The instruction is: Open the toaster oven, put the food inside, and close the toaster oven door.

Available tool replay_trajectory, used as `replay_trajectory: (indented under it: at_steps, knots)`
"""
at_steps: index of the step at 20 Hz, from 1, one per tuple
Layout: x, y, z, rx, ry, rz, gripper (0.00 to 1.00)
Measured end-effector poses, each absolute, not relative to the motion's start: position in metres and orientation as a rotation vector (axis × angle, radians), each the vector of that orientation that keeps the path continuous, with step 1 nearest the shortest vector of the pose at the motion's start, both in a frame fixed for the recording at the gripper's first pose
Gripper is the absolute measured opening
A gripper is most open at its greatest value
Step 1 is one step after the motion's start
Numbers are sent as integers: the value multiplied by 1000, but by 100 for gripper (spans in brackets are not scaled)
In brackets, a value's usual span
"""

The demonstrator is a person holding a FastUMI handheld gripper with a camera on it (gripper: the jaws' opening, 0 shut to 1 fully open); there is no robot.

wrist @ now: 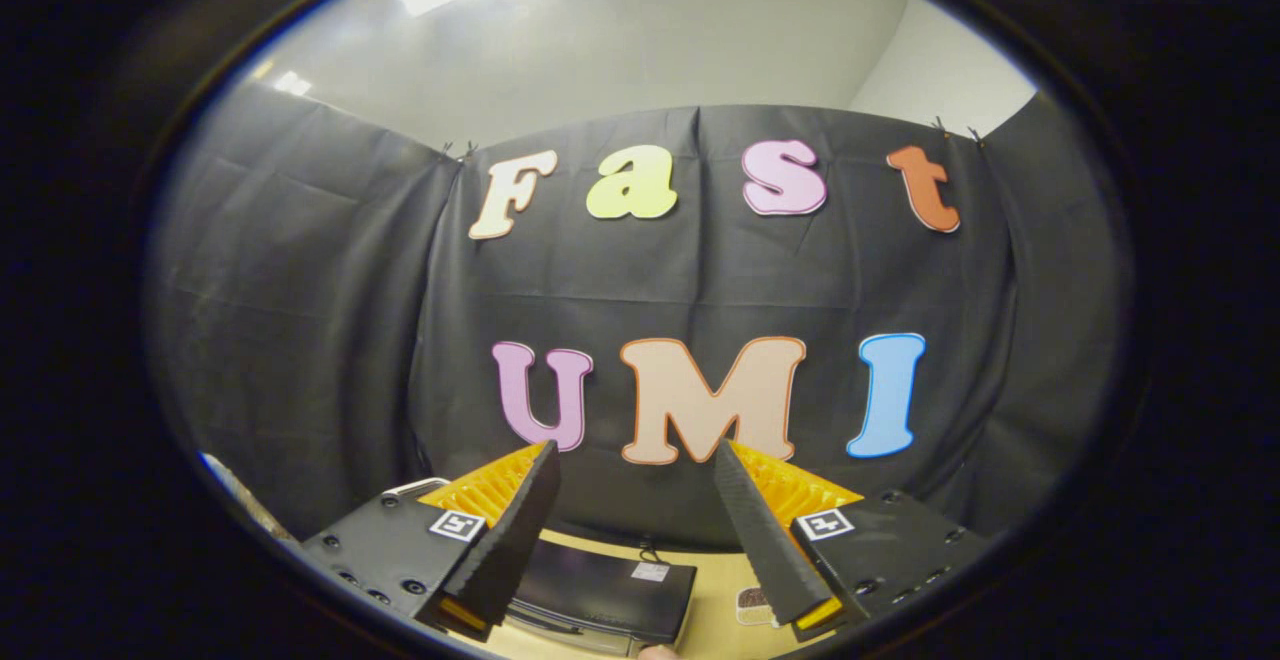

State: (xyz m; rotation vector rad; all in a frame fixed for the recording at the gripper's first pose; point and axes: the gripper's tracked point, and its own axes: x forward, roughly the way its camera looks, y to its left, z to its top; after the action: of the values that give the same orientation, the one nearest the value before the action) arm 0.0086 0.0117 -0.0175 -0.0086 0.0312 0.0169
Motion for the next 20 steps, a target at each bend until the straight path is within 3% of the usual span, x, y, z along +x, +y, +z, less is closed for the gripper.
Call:
replay_trajectory:
  at_steps: [7,11,20]
  knots:
    - [26,26,-51,-12,80,33,97]
    - [52,44,-127,-15,178,36,97]
    - [41,103,-319,-31,460,51,97]
